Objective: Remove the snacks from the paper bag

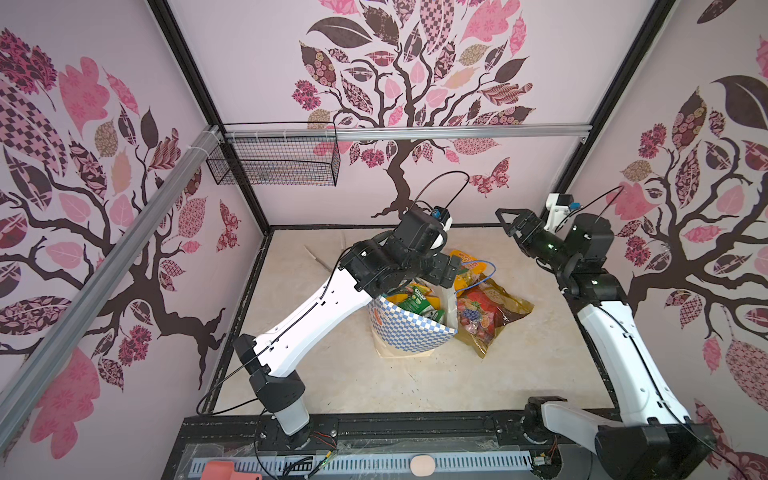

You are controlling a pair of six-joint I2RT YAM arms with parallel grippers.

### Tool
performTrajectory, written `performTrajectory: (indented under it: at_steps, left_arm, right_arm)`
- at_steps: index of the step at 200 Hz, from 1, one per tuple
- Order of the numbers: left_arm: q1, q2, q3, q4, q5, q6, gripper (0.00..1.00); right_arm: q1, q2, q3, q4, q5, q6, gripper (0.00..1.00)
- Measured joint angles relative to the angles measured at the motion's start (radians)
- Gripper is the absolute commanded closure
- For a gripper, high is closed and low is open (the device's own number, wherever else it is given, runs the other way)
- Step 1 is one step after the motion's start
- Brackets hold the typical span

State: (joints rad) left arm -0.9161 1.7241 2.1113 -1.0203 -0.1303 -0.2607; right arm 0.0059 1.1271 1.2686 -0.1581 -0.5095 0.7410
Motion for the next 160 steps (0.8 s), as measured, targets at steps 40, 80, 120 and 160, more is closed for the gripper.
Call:
performTrajectory:
  at_steps: [40, 80, 120, 160]
  left_arm:
    - [0.018, 0.123, 0.169, -0.132, -0.04, 0.007, 0.16]
    - [0.061, 0.211, 0.192, -0.251, -0.046, 0.01, 0.2]
    - [0.087, 0.197, 0.076, -0.282, -0.027, 0.005, 0.21]
    - [0.087, 0.174, -0.126, -0.249, 0.01, -0.012, 0.21]
  right_arm:
    - [0.014, -0.106, 0.084, -0.202, -0.1, -0.092, 0.01]
    - [0.057, -0.142, 0.206, -0.487, -0.184, -0.246, 0.02]
    - [0.09, -0.141, 0.235, -0.648, -0.219, -0.331, 0.02]
    - [0.341, -0.111, 0.216, -0.666, -0.092, -0.341, 0.02]
